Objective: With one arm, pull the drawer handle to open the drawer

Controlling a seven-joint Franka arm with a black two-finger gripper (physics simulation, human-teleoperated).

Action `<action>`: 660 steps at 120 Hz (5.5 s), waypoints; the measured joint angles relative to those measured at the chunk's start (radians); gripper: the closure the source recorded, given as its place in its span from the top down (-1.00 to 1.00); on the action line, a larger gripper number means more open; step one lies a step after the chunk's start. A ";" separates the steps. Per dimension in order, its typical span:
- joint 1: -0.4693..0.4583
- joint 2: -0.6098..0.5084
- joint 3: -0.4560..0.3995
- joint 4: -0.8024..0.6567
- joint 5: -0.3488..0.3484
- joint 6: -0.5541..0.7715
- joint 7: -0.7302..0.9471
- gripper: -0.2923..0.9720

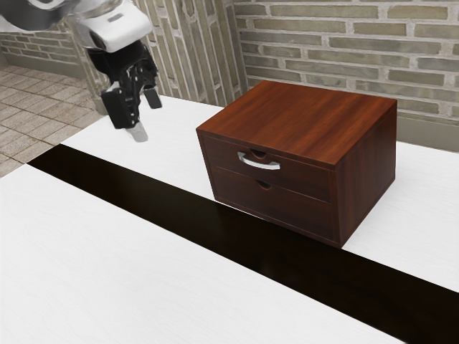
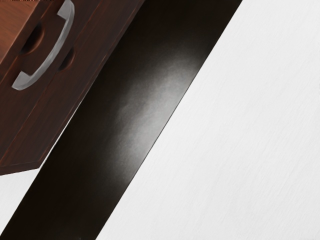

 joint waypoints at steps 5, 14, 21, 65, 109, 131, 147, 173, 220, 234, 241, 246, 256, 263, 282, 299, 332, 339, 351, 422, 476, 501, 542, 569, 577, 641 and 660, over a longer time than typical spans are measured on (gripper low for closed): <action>-0.005 0.032 0.000 0.000 -0.004 0.005 0.054 0.53; 0.013 0.061 0.003 0.001 -0.009 0.017 0.152 0.53; 0.045 0.086 0.006 0.002 -0.009 0.030 0.229 0.53; 0.102 0.129 0.006 0.002 -0.003 0.075 0.677 0.53; 0.117 0.142 -0.014 -0.088 0.021 0.238 0.957 0.54; 0.118 0.150 0.002 -0.071 0.026 0.278 1.026 0.54; 0.127 0.157 0.017 -0.069 0.029 0.296 1.036 0.54; 0.127 0.187 0.018 -0.070 0.030 0.315 1.033 0.54; 0.120 0.248 0.007 -0.065 0.026 0.346 0.988 0.53; 0.112 0.282 -0.018 -0.027 0.024 0.357 0.975 0.54; 0.106 0.285 -0.021 -0.024 0.023 0.361 0.966 0.54; 0.096 0.284 -0.022 -0.023 0.023 0.363 0.958 0.53; 0.075 0.280 -0.023 -0.023 0.022 0.365 0.938 0.54; 0.068 0.278 -0.022 -0.025 0.022 0.367 0.923 0.54; 0.067 0.293 -0.021 -0.029 0.020 0.369 0.882 0.54; 0.041 0.302 -0.023 -0.029 0.020 0.370 0.848 0.54; 0.023 0.303 -0.021 -0.037 0.022 0.371 0.792 0.45; 0.022 0.303 -0.021 -0.036 0.024 0.371 0.781 0.39; 0.028 0.304 -0.019 -0.034 0.028 0.372 0.766 0.32; -0.008 0.343 -0.031 -0.028 0.028 0.410 0.692 0.05; -0.071 0.188 -0.028 -0.173 0.261 0.424 0.608 0.20; -0.061 0.138 -0.028 -0.248 0.339 0.465 0.555 0.22; -0.039 0.193 -0.035 -0.243 0.344 0.535 0.494 0.23; -0.059 0.194 -0.038 -0.244 0.334 0.552 0.468 0.23; -0.060 0.196 -0.037 -0.244 0.332 0.555 0.462 0.23; -0.080 0.209 -0.038 -0.294 0.335 0.627 0.438 0.20; -0.102 0.224 -0.039 -0.300 0.330 0.655 0.438 0.04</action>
